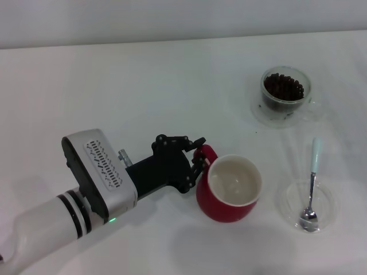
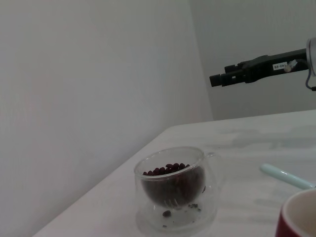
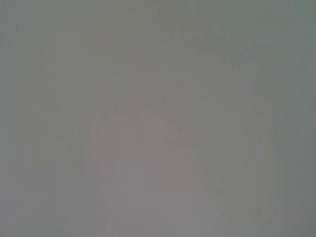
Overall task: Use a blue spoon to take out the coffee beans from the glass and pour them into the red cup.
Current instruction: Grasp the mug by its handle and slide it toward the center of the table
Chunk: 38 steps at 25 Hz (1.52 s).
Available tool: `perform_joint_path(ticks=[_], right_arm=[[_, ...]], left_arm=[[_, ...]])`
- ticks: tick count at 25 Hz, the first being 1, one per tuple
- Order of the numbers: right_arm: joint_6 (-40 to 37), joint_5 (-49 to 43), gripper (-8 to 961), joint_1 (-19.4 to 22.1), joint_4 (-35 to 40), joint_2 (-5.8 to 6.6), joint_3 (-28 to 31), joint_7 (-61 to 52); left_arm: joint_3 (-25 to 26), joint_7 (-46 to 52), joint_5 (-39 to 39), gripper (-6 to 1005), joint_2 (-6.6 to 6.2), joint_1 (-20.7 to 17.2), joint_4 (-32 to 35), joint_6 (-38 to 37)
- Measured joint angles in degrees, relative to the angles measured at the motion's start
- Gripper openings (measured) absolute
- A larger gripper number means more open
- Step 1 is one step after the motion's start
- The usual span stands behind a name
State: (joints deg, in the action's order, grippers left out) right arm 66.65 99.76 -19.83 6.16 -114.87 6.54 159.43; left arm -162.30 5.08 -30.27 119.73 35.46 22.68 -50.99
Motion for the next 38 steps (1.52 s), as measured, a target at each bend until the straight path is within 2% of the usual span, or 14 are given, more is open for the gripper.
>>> perform_joint_path(ticks=[4, 10, 23, 38], right_arm=[[0.14, 0.0, 873, -0.01, 0.19, 0.0, 0.06, 0.0], [0.47, 0.0, 873, -0.09, 0.3, 0.0, 0.06, 0.0], [0.77, -0.01, 872, 0.24, -0.01, 0.0, -0.04, 0.0], [0.98, -0.08, 872, 0.32, 0.38, 0.0, -0.29, 0.0]], left_arm=[[0.04, -0.37, -0.01, 163, 0.06, -0.11, 0.01, -0.09], [0.16, -0.36, -0.39, 297, 0.07, -1.22, 0.64, -0.09], [1.79, -3.45, -0.29, 668, 0.03, -4.94, 1.4, -0.09], [2.19, -6.29, -0.45, 663, -0.14, -11.05, 1.47, -6.44]])
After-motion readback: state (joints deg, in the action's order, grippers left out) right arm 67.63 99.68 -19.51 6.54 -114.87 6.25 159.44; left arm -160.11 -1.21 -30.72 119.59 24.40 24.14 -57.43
